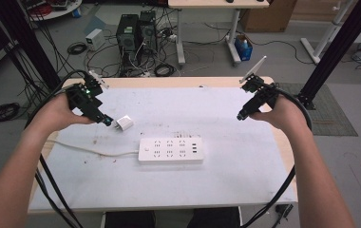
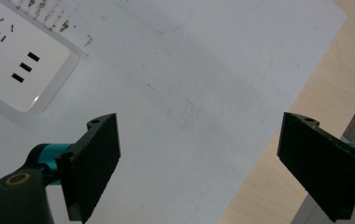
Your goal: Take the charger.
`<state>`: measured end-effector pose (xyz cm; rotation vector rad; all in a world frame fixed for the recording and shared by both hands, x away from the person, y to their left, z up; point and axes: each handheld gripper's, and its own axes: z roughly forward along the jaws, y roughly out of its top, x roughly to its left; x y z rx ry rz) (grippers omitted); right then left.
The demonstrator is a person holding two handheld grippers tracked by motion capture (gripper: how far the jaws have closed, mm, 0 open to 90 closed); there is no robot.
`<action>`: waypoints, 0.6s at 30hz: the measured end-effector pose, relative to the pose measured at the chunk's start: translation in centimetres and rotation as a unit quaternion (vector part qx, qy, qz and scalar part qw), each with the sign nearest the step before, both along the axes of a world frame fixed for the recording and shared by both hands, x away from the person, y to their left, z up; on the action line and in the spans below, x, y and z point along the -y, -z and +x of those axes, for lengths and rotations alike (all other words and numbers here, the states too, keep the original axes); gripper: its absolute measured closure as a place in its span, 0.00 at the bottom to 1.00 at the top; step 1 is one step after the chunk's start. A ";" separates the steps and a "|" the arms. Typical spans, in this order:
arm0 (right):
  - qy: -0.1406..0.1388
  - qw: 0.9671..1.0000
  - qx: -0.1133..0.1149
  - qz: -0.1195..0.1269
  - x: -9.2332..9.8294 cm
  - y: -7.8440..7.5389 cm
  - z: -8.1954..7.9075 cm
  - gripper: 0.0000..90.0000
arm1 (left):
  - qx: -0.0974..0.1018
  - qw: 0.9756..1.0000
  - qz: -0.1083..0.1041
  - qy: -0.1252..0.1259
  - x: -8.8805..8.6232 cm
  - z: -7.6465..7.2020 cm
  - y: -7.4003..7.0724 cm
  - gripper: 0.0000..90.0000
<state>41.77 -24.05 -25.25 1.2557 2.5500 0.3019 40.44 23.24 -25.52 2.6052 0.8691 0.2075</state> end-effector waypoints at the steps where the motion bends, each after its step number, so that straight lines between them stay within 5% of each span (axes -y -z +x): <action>1: 0.000 1.000 0.000 0.000 0.0 0.0 0.0 0.14 | 0.001 1.000 0.002 -0.001 0.0 0.1 0.0 0.19; 18: 0.005 1.000 0.003 0.008 0.8 0.3 0.4 0.14 | -0.002 1.000 0.008 -0.009 0.7 1.7 1.1 0.19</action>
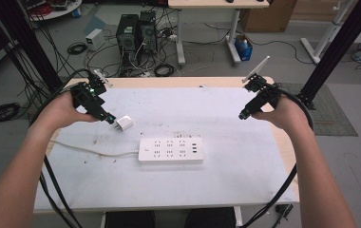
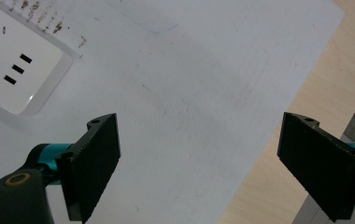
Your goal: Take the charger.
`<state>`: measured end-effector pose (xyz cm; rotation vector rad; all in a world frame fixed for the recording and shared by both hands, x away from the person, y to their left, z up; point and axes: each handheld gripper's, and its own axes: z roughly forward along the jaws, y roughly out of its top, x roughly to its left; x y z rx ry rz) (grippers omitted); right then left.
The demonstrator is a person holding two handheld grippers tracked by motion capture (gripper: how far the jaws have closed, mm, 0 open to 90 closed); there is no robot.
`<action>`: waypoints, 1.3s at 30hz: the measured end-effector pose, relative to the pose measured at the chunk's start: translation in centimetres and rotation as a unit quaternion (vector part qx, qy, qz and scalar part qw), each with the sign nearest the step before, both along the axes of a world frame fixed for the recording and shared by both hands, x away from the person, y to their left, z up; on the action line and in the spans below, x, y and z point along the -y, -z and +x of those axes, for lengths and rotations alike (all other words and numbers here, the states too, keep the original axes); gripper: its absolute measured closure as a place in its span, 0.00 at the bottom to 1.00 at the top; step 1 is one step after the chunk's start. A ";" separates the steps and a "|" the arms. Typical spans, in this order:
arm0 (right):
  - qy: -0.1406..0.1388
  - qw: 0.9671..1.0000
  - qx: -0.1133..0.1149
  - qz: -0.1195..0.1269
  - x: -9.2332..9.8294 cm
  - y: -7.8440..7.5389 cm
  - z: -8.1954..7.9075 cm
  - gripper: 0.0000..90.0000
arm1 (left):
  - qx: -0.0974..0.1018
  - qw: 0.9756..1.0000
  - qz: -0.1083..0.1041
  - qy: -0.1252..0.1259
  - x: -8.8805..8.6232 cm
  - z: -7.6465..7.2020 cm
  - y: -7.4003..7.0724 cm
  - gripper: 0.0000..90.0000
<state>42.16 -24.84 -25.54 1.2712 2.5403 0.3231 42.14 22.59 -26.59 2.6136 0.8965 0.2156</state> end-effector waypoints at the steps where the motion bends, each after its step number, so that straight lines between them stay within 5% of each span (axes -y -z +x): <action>1: 0.000 1.000 0.002 0.001 0.1 0.0 0.0 0.14 | -0.002 1.000 0.002 0.002 0.1 0.2 0.1 0.19; 8: 0.002 1.000 0.001 0.004 0.1 0.2 0.0 0.14 | -0.004 1.000 0.008 -0.007 0.9 1.5 1.5 0.19; 19: 0.003 1.000 0.003 0.007 0.3 0.6 -0.2 0.14 | -0.031 0.997 0.060 -0.035 2.2 4.7 7.1 0.19; 39: 0.005 1.000 0.004 0.010 0.3 1.1 -0.4 0.14 | -0.066 0.993 0.077 -0.063 1.9 7.9 13.1 0.25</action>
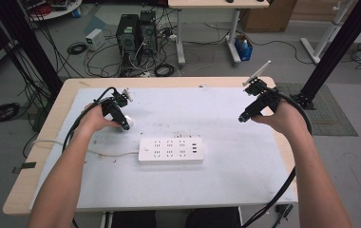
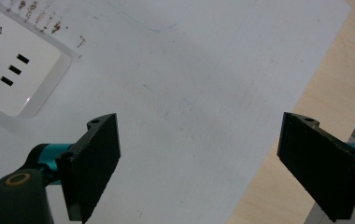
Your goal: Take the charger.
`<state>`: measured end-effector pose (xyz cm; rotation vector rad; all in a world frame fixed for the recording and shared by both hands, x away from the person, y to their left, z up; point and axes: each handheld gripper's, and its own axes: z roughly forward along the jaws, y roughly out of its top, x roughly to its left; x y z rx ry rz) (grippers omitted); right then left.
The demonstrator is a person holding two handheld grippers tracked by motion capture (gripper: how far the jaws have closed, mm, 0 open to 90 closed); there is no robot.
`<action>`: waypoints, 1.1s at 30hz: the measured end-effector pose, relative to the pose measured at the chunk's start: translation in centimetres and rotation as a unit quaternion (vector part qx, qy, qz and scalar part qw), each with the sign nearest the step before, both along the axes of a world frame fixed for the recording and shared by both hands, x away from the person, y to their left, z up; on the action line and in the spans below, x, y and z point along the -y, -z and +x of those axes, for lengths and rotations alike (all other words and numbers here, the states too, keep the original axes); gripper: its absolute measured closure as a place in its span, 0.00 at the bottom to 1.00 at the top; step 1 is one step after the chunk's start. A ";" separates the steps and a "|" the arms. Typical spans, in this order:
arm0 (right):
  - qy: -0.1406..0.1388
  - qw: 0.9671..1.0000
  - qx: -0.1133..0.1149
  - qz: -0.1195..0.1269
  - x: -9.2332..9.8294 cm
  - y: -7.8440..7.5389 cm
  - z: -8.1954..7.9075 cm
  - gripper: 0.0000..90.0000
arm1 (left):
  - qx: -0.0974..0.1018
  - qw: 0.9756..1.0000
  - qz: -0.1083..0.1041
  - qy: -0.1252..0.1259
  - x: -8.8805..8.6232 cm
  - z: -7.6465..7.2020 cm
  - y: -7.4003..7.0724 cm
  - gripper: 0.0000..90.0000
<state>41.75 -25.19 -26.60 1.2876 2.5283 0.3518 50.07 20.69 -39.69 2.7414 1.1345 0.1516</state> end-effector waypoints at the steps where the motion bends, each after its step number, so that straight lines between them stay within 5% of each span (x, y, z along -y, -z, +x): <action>1: 0.000 1.000 0.000 0.000 0.0 0.0 0.0 0.14 | 0.000 1.000 0.000 0.000 0.0 0.0 0.0 0.26; 11: 0.003 1.000 -0.001 0.001 0.2 0.4 -0.1 0.14 | -0.015 1.000 0.016 0.006 0.4 0.5 1.2 0.39; 12: 0.002 1.000 -0.001 0.001 0.2 0.4 -0.1 0.14 | -0.020 1.000 0.004 0.003 0.4 0.5 1.3 0.42; 22: 0.003 1.000 -0.003 -0.002 -0.1 0.7 0.0 0.14 | -0.012 1.000 0.004 0.012 0.3 0.4 1.0 0.47; 26: -0.001 1.000 -0.004 -0.006 -0.3 0.8 0.0 0.14 | -0.002 1.000 -0.003 0.013 0.2 0.2 0.3 0.47; 33: 0.005 1.000 -0.010 -0.005 -0.7 0.8 0.0 0.14 | 0.037 0.998 -0.033 0.024 0.0 -1.9 -4.1 0.47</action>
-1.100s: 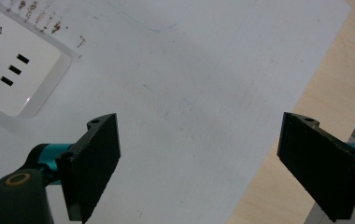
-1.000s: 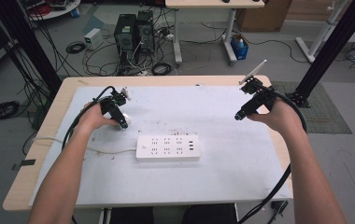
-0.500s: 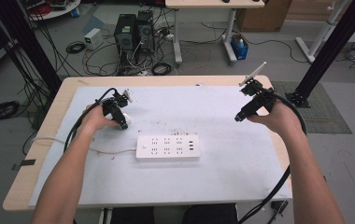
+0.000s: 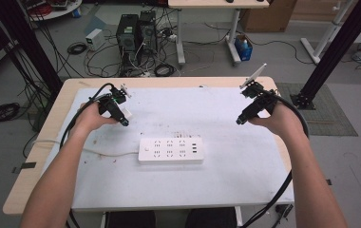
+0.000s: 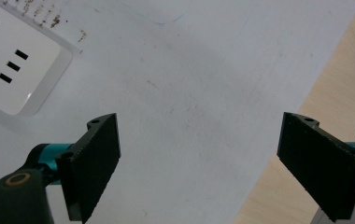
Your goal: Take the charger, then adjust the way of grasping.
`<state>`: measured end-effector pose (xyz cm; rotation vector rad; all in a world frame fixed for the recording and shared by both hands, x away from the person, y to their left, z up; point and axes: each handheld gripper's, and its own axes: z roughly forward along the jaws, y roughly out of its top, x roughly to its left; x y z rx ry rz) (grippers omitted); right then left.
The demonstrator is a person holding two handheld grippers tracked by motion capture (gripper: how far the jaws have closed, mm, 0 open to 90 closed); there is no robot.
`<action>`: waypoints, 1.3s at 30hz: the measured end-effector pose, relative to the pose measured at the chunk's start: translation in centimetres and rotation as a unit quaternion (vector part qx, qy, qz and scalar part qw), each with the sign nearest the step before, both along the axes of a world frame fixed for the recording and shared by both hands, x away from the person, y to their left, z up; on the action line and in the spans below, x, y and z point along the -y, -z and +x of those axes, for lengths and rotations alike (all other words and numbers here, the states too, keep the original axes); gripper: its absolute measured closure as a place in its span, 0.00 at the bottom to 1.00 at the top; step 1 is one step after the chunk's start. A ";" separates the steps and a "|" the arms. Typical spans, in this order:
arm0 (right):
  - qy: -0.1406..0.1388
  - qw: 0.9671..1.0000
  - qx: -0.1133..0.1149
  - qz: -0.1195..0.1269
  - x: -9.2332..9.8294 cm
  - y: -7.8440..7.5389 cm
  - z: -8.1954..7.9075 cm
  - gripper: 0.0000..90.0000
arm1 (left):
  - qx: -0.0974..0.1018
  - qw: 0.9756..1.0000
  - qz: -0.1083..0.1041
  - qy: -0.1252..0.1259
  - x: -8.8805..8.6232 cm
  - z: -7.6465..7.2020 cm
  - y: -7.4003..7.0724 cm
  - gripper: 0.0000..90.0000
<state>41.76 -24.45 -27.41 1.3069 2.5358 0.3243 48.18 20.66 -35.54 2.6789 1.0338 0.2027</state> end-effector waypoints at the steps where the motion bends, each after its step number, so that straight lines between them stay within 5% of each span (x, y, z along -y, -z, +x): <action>1: 0.000 1.000 0.000 0.000 0.0 0.0 0.0 0.14 | 0.000 1.000 0.000 0.000 0.0 0.0 0.0 0.47; 5: -0.003 1.000 0.001 -0.008 -0.7 -0.3 -0.1 0.14 | 0.024 0.999 -0.020 0.019 0.7 -1.9 -3.3 0.47; 10: -0.009 1.000 0.004 -0.006 -1.2 -0.6 -0.1 0.14 | 0.033 0.999 -0.018 0.029 1.0 -2.8 -5.1 0.47; 21: -0.007 1.000 -0.004 0.004 -1.4 -1.3 -0.3 0.14 | 0.045 0.997 -0.022 0.051 1.8 -4.5 -6.9 0.47; 25: 0.012 0.999 -0.015 0.041 -1.3 -2.3 -0.5 0.14 | 0.059 0.994 -0.044 0.075 2.5 -5.4 -7.6 0.47; 31: 0.033 0.995 -0.031 0.093 -1.5 -3.6 -0.6 0.14 | 0.093 0.981 -0.106 0.131 4.9 -7.0 -8.5 0.47; 34: 0.041 0.992 -0.036 0.112 -1.8 -3.9 -0.7 0.14 | 0.108 0.971 -0.132 0.166 6.5 -7.8 -8.4 0.47; 37: 0.049 0.986 -0.047 0.152 -2.1 -4.2 -0.9 0.14 | 0.125 0.962 -0.153 0.191 8.2 -8.4 -8.2 0.47; 38: 0.050 0.982 -0.052 0.177 -2.4 -4.4 -1.1 0.15 | 0.129 0.958 -0.164 0.195 8.7 -8.6 -8.1 0.47; 39: 0.050 0.982 -0.052 0.177 -2.4 -4.4 -1.1 0.15 | 0.133 0.955 -0.170 0.203 9.2 -8.7 -8.0 0.47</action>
